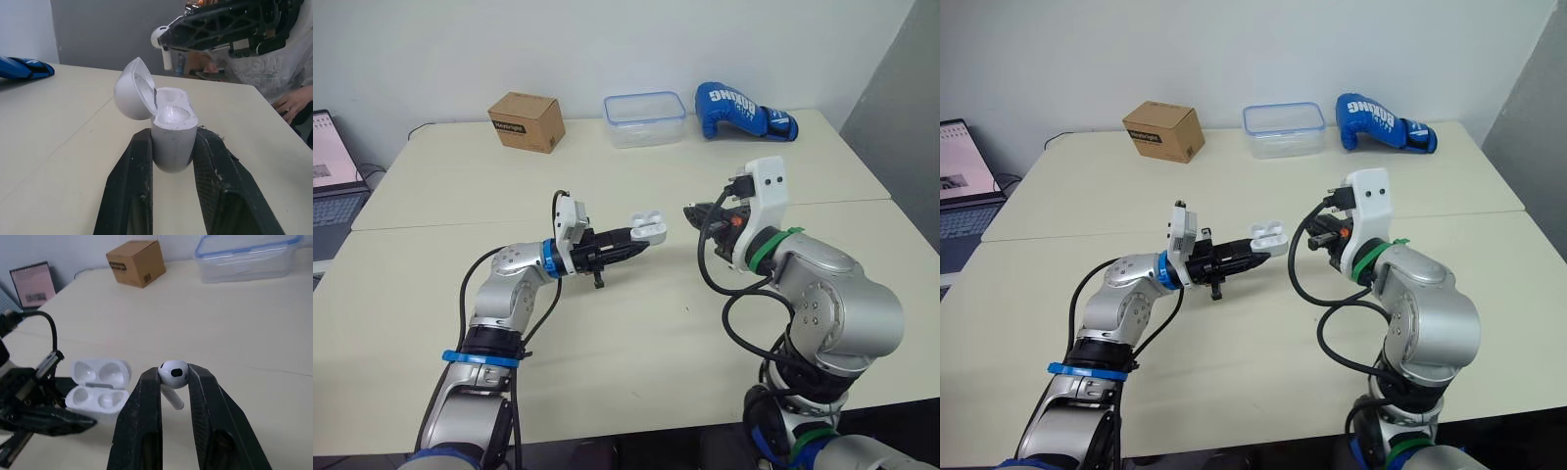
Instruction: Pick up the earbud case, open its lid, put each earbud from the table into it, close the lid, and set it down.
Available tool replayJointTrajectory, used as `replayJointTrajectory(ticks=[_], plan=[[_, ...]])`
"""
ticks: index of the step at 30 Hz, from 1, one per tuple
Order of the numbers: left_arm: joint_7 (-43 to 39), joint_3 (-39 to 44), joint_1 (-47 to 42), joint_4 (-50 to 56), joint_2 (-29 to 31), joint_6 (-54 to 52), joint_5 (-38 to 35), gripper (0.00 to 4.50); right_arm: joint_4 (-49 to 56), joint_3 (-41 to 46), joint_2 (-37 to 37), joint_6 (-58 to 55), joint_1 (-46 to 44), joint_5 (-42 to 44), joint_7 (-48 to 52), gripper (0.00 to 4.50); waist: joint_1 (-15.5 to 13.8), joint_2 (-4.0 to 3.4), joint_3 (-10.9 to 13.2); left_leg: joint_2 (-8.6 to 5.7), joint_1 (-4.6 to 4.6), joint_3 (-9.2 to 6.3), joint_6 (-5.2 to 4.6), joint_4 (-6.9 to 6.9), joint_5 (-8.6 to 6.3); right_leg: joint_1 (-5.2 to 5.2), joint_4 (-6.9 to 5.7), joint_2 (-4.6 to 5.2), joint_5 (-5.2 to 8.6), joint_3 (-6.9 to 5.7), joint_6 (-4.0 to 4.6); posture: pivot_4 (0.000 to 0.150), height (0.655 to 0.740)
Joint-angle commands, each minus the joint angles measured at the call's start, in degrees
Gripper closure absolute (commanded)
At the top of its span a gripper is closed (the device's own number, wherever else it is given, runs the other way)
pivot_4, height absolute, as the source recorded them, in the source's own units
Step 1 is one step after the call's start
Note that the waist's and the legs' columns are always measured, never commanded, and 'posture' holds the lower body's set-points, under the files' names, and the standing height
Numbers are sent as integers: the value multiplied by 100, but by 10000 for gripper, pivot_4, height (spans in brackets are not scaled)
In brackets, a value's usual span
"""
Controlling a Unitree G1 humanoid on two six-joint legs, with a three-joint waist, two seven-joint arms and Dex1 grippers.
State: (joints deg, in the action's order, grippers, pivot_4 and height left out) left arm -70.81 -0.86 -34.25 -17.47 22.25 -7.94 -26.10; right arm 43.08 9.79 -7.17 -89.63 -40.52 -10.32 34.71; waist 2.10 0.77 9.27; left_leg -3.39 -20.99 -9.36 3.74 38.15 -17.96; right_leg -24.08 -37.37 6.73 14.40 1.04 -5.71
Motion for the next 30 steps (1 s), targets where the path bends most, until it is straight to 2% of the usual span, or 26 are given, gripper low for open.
replayJointTrajectory(ticks=[1,7,15,20,26,30], plan=[[-44,-6,-172,-33,-53,108,35,37148,272,171,-309,181,-212,324,-343,41122,2,-1,-1,-1,0,1,0,1,0,-1,-4,1,0,0,0,1500,7307],[-7,14,-408,-291,-156,103,100,37148,279,255,-740,376,-200,905,-841,41122,9,-1,0,-1,1,3,0,2,0,-6,-20,2,0,-4,0,1500,7307],[66,-9,-728,-562,-362,167,220,37148,295,565,-1449,50,-304,1657,-1415,41122,35,-1,-1,0,3,6,0,1,0,-10,-27,2,0,-5,0,1500,7307],[81,2,-768,-525,-391,56,219,37148,271,754,-1511,-155,-343,2108,-1619,41122,66,-1,-1,1,3,5,0,1,0,-11,-29,1,1,-6,1,1500,7307],[52,6,-721,-405,-304,-73,216,37148,161,738,-1393,353,-154,2813,-1739,41122,88,-1,0,1,3,6,0,0,0,-11,-29,1,1,-5,0,1500,7307],[58,12,-722,-467,-295,-41,247,37148,31,179,-1154,1013,251,3248,-1834,41122,106,-1,-1,1,3,6,0,0,0,-12,-29,1,1,-6,0,1500,7307]])
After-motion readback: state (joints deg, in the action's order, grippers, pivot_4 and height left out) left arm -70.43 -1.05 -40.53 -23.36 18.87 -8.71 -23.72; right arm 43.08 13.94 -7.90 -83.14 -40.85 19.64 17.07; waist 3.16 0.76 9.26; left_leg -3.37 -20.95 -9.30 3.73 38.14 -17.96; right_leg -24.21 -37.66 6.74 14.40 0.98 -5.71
